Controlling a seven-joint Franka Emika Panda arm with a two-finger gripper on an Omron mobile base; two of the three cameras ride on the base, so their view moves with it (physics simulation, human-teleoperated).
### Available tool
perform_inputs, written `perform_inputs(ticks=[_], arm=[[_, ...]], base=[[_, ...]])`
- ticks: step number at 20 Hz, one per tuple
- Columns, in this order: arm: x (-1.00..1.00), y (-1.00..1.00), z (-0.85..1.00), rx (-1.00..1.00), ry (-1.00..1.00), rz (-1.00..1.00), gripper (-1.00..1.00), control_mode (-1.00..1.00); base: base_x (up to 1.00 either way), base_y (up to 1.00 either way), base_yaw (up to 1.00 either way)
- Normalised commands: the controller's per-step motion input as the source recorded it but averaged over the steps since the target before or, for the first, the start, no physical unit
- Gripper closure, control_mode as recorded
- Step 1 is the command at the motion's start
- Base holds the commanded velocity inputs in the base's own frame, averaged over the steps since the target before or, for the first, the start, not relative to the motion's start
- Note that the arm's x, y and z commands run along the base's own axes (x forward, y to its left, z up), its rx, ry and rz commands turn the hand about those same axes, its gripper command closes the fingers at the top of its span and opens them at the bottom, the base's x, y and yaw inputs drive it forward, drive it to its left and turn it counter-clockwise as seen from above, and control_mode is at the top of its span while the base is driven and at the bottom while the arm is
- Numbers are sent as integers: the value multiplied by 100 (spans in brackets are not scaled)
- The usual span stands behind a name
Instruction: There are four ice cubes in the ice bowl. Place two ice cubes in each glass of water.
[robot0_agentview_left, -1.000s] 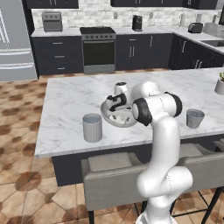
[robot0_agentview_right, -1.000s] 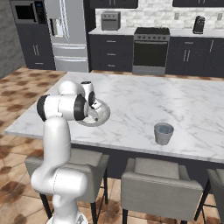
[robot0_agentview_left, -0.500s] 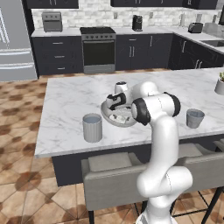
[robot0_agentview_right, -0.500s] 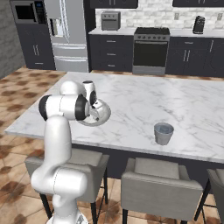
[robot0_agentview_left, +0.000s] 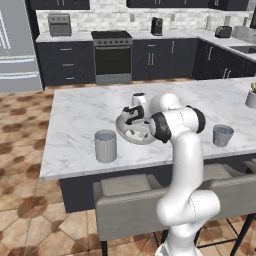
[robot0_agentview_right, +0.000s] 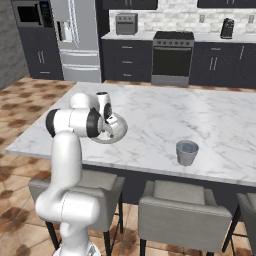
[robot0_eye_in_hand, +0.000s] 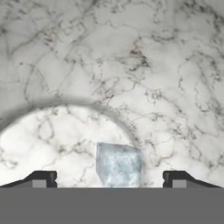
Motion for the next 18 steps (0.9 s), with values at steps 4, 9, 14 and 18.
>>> perform_inputs(ticks=[4,9,14,18], arm=[[0,-28,-23,0,0,-17,-100,-100],[0,-33,-16,0,0,-18,-100,-100],[0,-35,-25,0,0,-20,-100,-100],[0,-12,-40,0,0,-16,-100,-100]], base=[[0,0,0],[0,0,0],[0,0,0],[0,0,0]])
